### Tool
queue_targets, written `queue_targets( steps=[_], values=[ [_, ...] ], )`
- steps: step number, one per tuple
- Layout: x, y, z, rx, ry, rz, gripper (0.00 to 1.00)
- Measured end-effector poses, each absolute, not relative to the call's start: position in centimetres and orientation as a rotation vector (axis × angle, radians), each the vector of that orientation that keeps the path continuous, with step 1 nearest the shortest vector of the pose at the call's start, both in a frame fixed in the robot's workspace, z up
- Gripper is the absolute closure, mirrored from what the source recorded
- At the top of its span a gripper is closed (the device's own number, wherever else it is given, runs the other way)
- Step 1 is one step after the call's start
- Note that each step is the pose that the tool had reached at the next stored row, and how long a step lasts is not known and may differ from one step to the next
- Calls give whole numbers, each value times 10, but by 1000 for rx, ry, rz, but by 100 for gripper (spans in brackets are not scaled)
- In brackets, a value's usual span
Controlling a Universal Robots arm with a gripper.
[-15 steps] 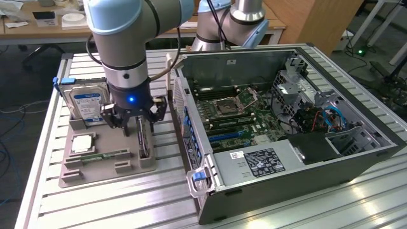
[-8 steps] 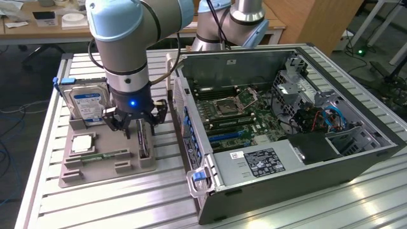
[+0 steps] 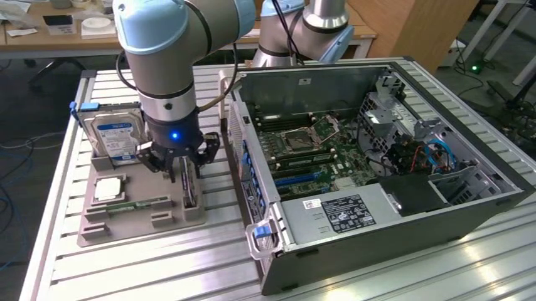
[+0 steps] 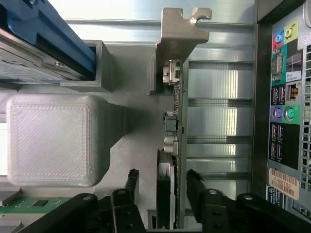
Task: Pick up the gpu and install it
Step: 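Pick up the gpu and move the gpu toward the slot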
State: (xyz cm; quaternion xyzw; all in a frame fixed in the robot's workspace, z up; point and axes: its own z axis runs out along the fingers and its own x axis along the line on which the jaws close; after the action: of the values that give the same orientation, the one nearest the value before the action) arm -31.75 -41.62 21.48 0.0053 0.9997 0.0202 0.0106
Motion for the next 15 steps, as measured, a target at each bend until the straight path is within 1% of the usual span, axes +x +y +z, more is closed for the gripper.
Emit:
queue_targets(
  steps=[2,3,4,11,12,13,14,15],
  values=[
    [-317,-416,215,16,3120,63,55],
    [-317,-416,215,16,3120,63,55],
    [-317,-416,215,16,3120,63,61],
    [-317,-416,215,16,3120,63,63],
    [-317,-416,215,16,3120,63,69],
    [-317,-416,215,17,3120,63,69],
    [-317,-416,215,17,3120,63,73],
    [-316,-416,215,17,3120,63,73]
  ],
)
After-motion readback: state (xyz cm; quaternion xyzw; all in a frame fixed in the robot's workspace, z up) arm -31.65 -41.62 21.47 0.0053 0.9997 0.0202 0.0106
